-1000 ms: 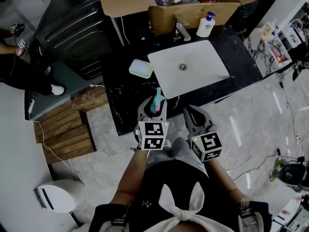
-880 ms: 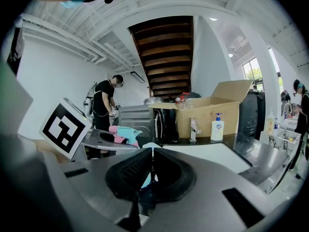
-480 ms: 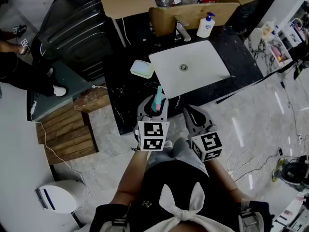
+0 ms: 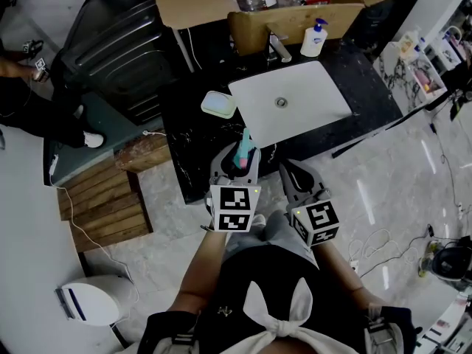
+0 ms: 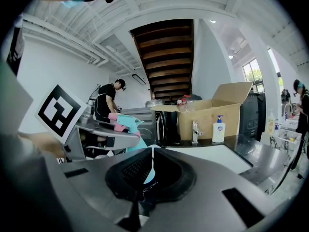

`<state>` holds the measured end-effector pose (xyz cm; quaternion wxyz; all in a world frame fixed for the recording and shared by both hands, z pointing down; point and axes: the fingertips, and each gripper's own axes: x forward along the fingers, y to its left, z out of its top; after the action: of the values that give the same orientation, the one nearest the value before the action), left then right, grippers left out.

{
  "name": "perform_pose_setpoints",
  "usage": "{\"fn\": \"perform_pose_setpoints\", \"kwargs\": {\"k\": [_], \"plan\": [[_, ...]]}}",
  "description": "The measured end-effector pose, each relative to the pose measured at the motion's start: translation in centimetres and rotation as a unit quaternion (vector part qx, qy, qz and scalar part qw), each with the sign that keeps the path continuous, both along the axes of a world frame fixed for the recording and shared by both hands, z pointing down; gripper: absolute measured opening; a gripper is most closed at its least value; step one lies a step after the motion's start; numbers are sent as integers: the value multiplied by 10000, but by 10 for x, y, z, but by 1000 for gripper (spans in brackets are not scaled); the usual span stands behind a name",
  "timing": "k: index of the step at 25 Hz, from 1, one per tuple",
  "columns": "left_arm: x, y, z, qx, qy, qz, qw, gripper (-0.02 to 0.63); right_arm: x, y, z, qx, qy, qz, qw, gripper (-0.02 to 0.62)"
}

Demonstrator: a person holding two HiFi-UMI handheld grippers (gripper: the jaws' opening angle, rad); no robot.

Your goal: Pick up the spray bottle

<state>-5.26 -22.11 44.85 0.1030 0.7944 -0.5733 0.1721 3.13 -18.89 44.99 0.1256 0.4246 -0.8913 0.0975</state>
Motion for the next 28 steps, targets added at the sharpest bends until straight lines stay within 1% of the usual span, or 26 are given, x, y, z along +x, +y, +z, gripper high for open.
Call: {"fn": "perform_pose_setpoints", "kwargs": {"k": [5,11,16,20,28], "plan": [[1,4,-8,79,8,29,10000,175,0,5,2,-32,39,-3,10000,26],[1,9,-19,193,33,41,9998,174,-2,6,-4,141,37,20,9999,26],[2,14,-28,278,-7,57,9996,173,-1,10,-1,79,102,-6,9999,26],[3,16,-36,370,-30,80,9993,173,-5,11,-5,185,72,-39,9998,26],[3,20,-55,587,-4,104,9982,172,-11,11,-7,202,96,-135,9997,26]]}}
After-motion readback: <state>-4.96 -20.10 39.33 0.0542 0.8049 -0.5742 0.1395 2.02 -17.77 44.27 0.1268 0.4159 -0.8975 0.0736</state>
